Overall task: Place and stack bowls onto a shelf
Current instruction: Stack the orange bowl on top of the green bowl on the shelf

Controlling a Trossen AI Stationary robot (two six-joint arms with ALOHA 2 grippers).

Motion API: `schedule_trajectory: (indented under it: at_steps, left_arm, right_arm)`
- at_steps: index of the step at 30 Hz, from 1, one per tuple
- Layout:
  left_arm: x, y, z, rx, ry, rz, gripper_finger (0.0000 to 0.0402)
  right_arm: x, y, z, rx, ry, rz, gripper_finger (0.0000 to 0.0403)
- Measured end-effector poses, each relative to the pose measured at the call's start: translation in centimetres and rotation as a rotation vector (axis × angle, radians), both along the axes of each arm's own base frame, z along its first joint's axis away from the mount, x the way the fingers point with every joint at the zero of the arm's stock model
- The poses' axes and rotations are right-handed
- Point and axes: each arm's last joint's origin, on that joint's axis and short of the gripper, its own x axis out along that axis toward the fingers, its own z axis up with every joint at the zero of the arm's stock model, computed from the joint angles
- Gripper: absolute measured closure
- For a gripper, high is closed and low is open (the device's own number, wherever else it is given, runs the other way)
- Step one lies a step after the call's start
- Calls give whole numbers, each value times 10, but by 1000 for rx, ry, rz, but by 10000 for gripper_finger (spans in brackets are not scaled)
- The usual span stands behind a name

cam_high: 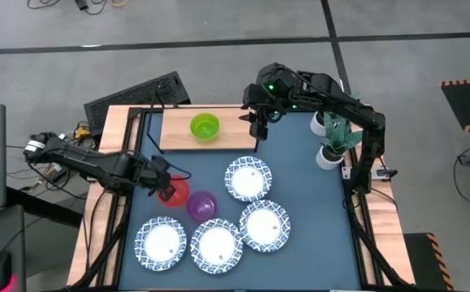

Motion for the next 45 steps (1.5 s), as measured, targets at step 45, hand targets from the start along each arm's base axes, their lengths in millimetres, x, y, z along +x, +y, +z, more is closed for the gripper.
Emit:
schedule_trajectory:
  at_steps: [45]
  left_arm:
    - [54, 41, 186, 1158, -302, 312, 402]
  right_arm:
    - [87, 39, -5, -280, -392, -122, 227]
